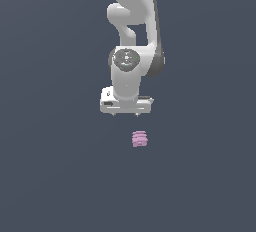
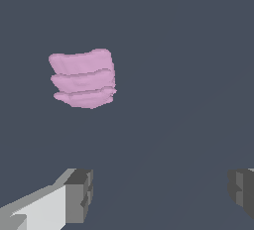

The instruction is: Pick up the object and move it to a goal position.

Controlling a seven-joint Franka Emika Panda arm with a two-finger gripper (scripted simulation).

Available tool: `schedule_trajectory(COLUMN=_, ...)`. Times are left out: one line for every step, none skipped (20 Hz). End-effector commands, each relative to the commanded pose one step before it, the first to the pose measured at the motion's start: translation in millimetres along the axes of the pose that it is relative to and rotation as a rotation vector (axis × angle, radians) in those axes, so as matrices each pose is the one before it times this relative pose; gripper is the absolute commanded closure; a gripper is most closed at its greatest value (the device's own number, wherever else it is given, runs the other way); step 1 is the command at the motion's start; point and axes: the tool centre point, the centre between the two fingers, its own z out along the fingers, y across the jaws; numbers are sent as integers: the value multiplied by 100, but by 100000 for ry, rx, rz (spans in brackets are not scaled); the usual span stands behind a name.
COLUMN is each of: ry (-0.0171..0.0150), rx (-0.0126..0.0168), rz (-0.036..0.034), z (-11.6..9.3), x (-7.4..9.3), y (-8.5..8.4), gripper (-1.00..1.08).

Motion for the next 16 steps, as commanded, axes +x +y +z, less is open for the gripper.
schedule_trajectory(ry=-264, rx=-453, rz=-1024, z=19, x=4, y=-249, gripper=-92)
schedule_trajectory(ry=0, rx=0, rz=0, z=2, x=-4, y=39, gripper=-92)
schedule_trajectory(ry=35, rx=59, rz=98, z=-6, x=1, y=2, gripper=-92)
schedule_trajectory(ry=32, rx=52, rz=278, z=1, x=8, y=23, gripper=-92)
schedule_trajectory(ry=26, rx=41, rz=375, z=7, x=15, y=4, gripper=-92)
schedule_trajectory(ry=23, rx=34, rz=477, z=11, x=22, y=-11, gripper=-92)
schedule_trajectory(ry=22, rx=31, rz=589, z=15, x=28, y=-24, gripper=-92)
schedule_trajectory(ry=22, rx=30, rz=710, z=19, x=35, y=-32, gripper=-92)
schedule_trajectory(ry=23, rx=32, rz=831, z=22, x=41, y=-42, gripper=-92)
schedule_trajectory(ry=27, rx=38, rz=959, z=26, x=47, y=-49, gripper=-92)
schedule_trajectory(ry=34, rx=49, rz=1104, z=29, x=52, y=-50, gripper=-92)
schedule_trajectory(ry=42, rx=62, rz=1254, z=32, x=58, y=-52, gripper=-92)
schedule_trajectory(ry=49, rx=74, rz=1399, z=35, x=64, y=-56, gripper=-92)
schedule_trajectory(ry=53, rx=81, rz=1536, z=39, x=69, y=-62, gripper=-92)
schedule_trajectory(ry=55, rx=85, rz=1664, z=42, x=74, y=-71, gripper=-92)
schedule_trajectory(ry=57, rx=88, rz=1794, z=46, x=78, y=-81, gripper=-92)
